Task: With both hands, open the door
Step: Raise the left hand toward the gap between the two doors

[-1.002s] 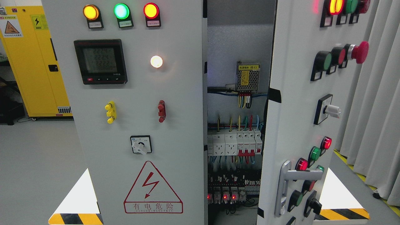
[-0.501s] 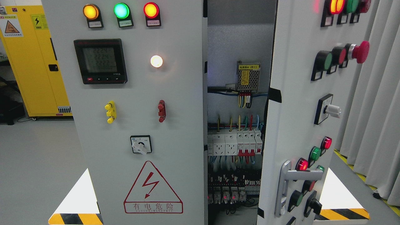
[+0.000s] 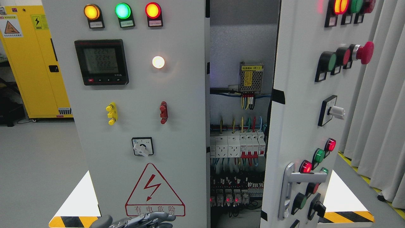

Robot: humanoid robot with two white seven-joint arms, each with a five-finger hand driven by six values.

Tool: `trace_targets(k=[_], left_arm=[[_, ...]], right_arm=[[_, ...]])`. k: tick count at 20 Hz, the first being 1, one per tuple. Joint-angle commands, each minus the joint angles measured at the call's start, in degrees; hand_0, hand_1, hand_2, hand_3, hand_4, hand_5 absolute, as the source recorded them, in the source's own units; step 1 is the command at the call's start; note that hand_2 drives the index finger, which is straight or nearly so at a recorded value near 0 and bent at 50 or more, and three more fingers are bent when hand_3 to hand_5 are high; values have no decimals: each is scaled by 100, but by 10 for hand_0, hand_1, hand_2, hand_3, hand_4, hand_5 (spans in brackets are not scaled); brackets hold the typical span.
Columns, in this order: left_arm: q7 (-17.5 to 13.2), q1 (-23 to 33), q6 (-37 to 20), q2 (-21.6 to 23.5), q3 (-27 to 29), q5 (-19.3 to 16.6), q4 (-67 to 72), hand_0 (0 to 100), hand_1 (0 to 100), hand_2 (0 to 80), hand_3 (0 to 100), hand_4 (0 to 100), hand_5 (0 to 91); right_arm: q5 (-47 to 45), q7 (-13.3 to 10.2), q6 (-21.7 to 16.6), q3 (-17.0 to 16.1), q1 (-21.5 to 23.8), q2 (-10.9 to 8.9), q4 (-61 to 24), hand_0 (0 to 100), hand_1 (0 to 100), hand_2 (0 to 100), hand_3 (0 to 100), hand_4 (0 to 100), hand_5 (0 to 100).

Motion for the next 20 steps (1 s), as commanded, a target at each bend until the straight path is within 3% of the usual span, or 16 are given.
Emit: trace_targets(k=[1, 5, 10, 13, 20], left_arm=[[15, -1110, 234, 382, -564, 571, -201, 0, 0, 0, 0, 0, 0], [33, -1883, 278, 330, -1108, 633, 176, 0, 0, 0, 0, 0, 0], [50, -2849, 507, -144, -1715, 1063, 687, 0, 0, 0, 0, 0, 0], [76, -3386, 568, -539, -1996, 1064, 1090, 0, 0, 0, 0, 0, 0], [85, -4072, 1192, -1462, -2067, 1081, 1688, 0, 0, 0, 0, 0, 0]], right_arm=[[0, -1, -5, 5, 141, -12, 0, 242, 0, 0, 0, 0, 0], [0, -1, -5, 5, 141, -12, 0, 242, 0, 0, 0, 0, 0], [0, -1, -5, 14, 141, -4, 0, 243, 0, 0, 0, 0, 0], [0, -1, -5, 14, 141, -4, 0, 243, 0, 0, 0, 0, 0], [0, -1, -5, 14, 141, -4, 0, 243, 0, 0, 0, 0, 0]])
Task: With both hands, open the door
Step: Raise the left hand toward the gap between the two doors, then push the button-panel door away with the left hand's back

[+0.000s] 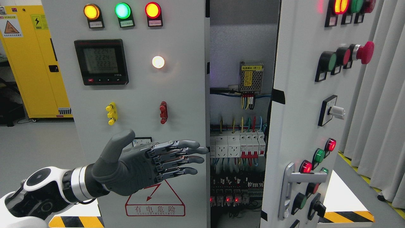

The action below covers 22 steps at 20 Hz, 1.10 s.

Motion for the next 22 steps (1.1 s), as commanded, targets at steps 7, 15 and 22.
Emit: trace_targets(k=[7, 15, 22], left_arm=[[50, -1205, 467, -1699, -571, 28, 1575, 0, 0, 0, 0, 0, 0], [367, -1301, 529, -2210, -694, -86, 1576, 0, 0, 0, 0, 0, 0], [393, -1434, 572, -2421, -703, -174, 1514, 0, 0, 0, 0, 0, 0]], right_arm=[[0, -1, -3, 4, 141, 0, 0, 243, 0, 0, 0, 0, 0], [0, -1, -3, 21, 141, 0, 0, 243, 0, 0, 0, 0, 0], [0, -1, -3, 22, 141, 9, 0, 242, 0, 0, 0, 0, 0]])
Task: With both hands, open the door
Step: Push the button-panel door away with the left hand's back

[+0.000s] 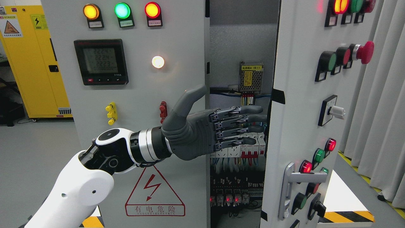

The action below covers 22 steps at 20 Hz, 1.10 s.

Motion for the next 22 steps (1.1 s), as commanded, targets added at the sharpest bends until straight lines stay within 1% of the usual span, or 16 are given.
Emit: trace_targets(k=[1, 3, 6, 9, 17, 19, 20, 22], left_arm=[[66, -121, 33, -624, -134, -156, 196, 0, 0, 0, 0, 0, 0], [154, -121, 33, -686, -134, -227, 169, 0, 0, 0, 0, 0, 0], [172, -121, 33, -879, -134, -271, 169, 0, 0, 0, 0, 0, 0], [172, -112, 42, -1064, -134, -455, 160, 0, 0, 0, 0, 0, 0], [172, -77, 42, -1082, -134, -455, -130, 0, 0, 0, 0, 0, 0], [190, -77, 42, -1169, -134, -455, -130, 0, 0, 0, 0, 0, 0], [268, -77, 42, -1204, -134, -464, -130, 0, 0, 0, 0, 0, 0], [601, -77, 42, -1266, -134, -464, -138, 0, 0, 0, 0, 0, 0]], right_arm=[[0, -1, 4, 8, 141, 0, 0, 242, 0, 0, 0, 0, 0], [0, -1, 4, 8, 141, 9, 0, 242, 0, 0, 0, 0, 0], [0, -1, 4, 8, 141, 0, 0, 243, 0, 0, 0, 0, 0], [0, -1, 4, 8, 141, 0, 0, 242, 0, 0, 0, 0, 0], [0, -1, 4, -10, 141, 0, 0, 241, 0, 0, 0, 0, 0], [0, -1, 4, -27, 141, 0, 0, 241, 0, 0, 0, 0, 0], [0, -1, 4, -27, 141, 8, 0, 241, 0, 0, 0, 0, 0], [0, -1, 4, -36, 141, 9, 0, 241, 0, 0, 0, 0, 0]])
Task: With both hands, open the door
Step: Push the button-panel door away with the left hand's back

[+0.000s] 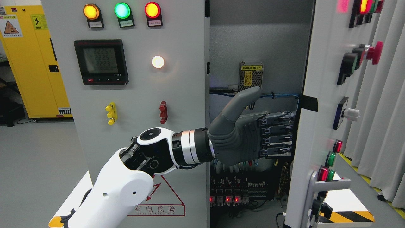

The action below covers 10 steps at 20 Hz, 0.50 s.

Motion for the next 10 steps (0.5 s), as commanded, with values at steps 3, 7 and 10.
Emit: trace_targets(k=[3, 7, 10], left_arm=[[361, 5, 2, -407, -20, -16, -163, 0, 0, 0, 0, 0, 0], [378, 23, 2, -530, -125, -16, -399, 0, 0, 0, 0, 0, 0], [396, 76, 2, -539, -143, -34, -584, 0, 0, 0, 0, 0, 0]], right_arm=[[0, -1, 4, -31, 140, -2, 0, 242, 0, 0, 0, 0, 0], [0, -1, 4, -31, 140, -2, 0, 243, 0, 0, 0, 0, 0], [0, -1, 4, -31, 140, 7, 0, 242, 0, 0, 0, 0, 0]])
